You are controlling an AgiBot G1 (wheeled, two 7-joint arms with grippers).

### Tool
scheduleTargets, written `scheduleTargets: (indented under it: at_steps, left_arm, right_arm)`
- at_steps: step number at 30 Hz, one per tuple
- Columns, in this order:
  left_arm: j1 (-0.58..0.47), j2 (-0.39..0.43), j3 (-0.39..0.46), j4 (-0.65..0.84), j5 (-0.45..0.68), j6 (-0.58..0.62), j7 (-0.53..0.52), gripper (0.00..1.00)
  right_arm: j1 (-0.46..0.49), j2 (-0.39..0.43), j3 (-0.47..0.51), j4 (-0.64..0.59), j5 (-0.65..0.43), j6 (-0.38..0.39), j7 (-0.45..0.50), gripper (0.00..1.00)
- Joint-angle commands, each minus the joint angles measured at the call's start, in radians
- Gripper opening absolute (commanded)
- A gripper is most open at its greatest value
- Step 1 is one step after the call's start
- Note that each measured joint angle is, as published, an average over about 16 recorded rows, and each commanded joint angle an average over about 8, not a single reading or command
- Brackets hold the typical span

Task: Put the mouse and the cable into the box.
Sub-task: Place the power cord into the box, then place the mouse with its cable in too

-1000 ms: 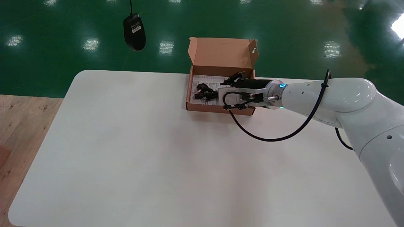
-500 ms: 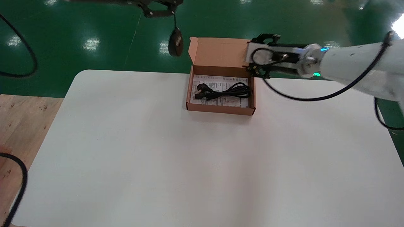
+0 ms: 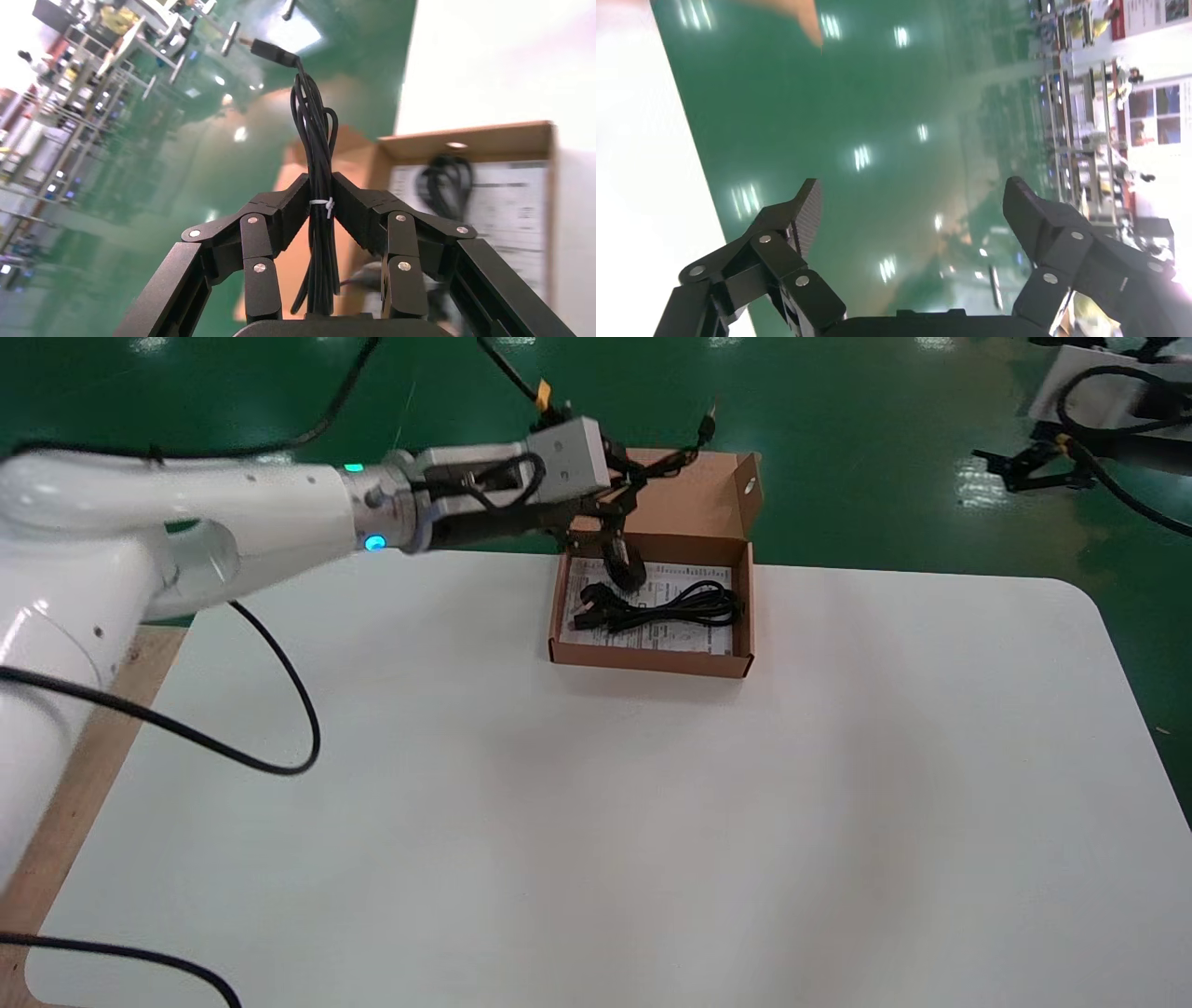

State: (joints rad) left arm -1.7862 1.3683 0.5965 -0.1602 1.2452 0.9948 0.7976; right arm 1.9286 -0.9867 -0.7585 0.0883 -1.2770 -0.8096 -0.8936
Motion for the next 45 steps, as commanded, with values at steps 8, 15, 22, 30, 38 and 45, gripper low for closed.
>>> scheduleTargets:
  at_steps: [8, 15, 22, 30, 38, 45]
  left_arm:
    - [0.132, 0.001, 0.089, -0.103, -0.033, -0.001, -0.085, 0.0]
    - [0.151, -0.002, 0.202, -0.139, 0.009, -0.029, -0.137, 0.0]
    - [0.153, -0.001, 0.294, -0.167, 0.044, -0.133, -0.165, 0.0]
    - [0.144, 0.0, 0.372, -0.209, 0.038, -0.237, -0.185, 0.01]
    - [0.142, 0.001, 0.436, -0.239, 0.01, -0.284, -0.211, 0.94]
    - [0.142, 0.0, 0.451, -0.246, 0.002, -0.295, -0.216, 1.0]
  right_arm:
    - [0.05, 0.098, -0.012, -0.045, -0.022, -0.02, -0.019, 1.0]
    - [0.092, 0.156, -0.023, -0.075, -0.037, -0.116, 0.023, 1.0]
    - [0.087, 0.174, -0.017, -0.091, -0.029, -0.208, 0.051, 1.0]
    - [0.073, 0.161, -0.015, -0.085, -0.026, -0.235, 0.045, 1.0]
    - [0.065, 0.155, -0.017, -0.104, -0.029, -0.279, 0.082, 1.0]
    - [0.055, 0.151, -0.011, -0.121, -0.021, -0.311, 0.102, 1.0]
